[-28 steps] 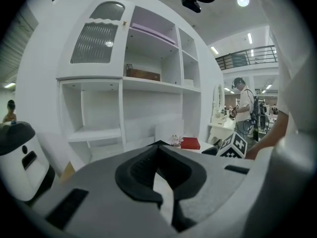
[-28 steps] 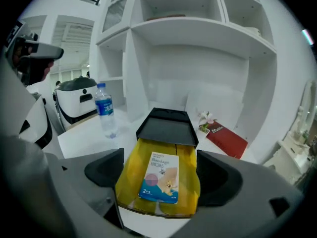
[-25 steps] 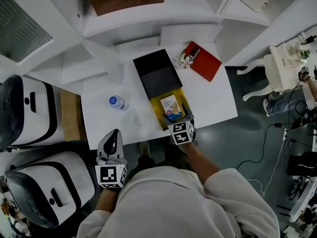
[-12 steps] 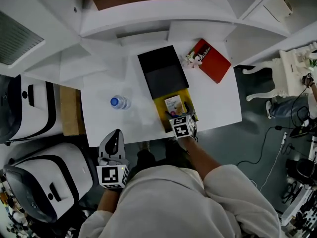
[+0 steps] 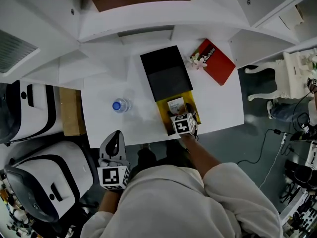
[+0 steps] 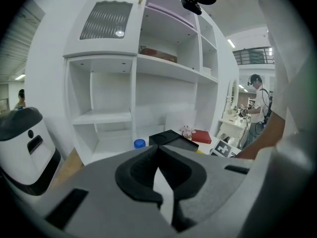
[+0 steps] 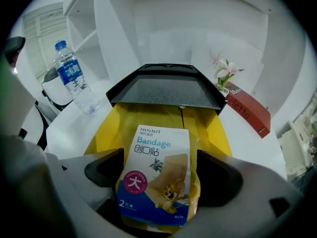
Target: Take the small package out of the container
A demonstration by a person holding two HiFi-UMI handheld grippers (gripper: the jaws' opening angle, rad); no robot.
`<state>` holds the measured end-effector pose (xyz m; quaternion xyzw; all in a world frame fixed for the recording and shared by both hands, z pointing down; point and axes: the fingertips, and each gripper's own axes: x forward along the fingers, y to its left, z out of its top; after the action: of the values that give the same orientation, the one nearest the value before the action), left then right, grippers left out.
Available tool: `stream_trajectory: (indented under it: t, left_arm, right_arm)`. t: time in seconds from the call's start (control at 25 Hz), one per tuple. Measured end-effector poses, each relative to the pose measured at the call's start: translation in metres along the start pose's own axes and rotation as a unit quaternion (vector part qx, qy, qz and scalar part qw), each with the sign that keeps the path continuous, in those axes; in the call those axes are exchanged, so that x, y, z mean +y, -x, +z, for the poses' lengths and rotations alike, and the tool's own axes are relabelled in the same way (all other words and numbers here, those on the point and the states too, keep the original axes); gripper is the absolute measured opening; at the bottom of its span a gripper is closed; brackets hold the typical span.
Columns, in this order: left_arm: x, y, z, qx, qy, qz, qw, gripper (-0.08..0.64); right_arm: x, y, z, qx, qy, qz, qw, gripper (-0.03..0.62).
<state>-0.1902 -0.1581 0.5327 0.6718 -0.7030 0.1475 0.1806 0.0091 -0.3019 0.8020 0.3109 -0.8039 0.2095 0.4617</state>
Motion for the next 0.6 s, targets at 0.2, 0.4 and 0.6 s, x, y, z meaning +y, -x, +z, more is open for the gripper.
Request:
stream_trajectory:
  t: [0.2, 0.4, 0.6]
  left_arm:
    - [0.009, -0.002, -0.003, 0.006, 0.006, 0.006, 0.9999, 0.008]
    - [0.014, -0.005, -0.005, 0.007, 0.008, 0.005, 0.9999, 0.008]
    - [0.015, -0.005, -0.005, 0.006, 0.01, 0.004, 0.9999, 0.008]
  right_arm:
    - [0.002, -0.008, -0.004, 0.019, -0.005, 0.004, 1.0, 0.437]
    - [0.001, -0.015, -0.007, 0.023, -0.016, 0.012, 1.0, 0.437]
    - [0.001, -0.014, -0.006, 0.022, -0.013, 0.008, 1.0, 0.434]
